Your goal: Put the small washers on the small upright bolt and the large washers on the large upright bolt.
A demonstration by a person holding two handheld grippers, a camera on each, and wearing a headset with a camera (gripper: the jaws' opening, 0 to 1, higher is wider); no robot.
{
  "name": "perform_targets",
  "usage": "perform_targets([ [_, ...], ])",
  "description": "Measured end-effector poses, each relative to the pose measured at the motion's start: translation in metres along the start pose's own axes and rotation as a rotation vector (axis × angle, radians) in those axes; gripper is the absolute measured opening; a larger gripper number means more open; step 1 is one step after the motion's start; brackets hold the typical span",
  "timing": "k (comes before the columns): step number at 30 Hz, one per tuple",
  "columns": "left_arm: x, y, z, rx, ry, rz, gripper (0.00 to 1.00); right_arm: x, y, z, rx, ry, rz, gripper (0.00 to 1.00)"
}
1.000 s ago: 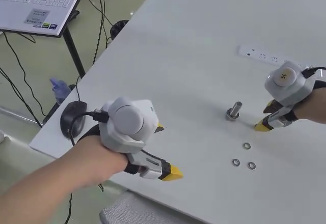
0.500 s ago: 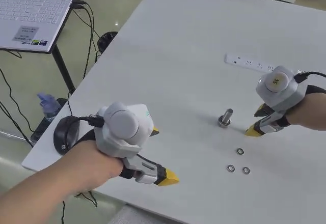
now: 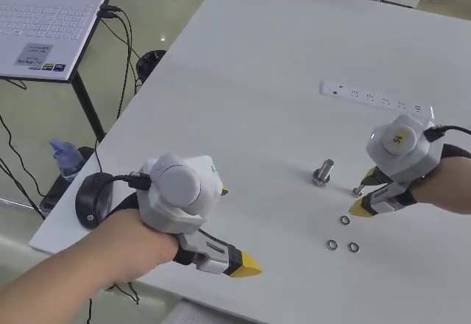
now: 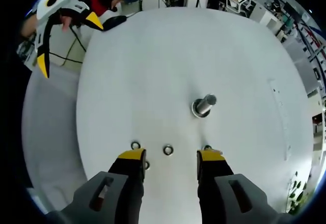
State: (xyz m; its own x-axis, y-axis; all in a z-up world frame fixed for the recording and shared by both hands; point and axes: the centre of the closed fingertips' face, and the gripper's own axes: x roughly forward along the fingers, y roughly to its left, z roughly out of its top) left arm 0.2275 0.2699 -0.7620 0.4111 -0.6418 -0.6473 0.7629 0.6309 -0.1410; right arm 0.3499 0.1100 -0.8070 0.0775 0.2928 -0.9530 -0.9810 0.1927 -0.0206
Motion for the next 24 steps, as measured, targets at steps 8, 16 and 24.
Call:
perform_targets([
  [8,0.003,0.001,0.004,-0.017,-0.017,0.014,0.96,0.010,0.001,-0.004,0.004,-0.017,-0.001,0.38],
  [16,0.002,0.009,0.013,-0.015,-0.071,0.064,0.99,0.030,0.002,-0.019,0.027,0.007,0.007,0.36],
  [24,0.003,0.008,0.012,-0.008,-0.063,0.057,0.99,0.042,-0.001,-0.023,0.048,0.010,0.001,0.29],
])
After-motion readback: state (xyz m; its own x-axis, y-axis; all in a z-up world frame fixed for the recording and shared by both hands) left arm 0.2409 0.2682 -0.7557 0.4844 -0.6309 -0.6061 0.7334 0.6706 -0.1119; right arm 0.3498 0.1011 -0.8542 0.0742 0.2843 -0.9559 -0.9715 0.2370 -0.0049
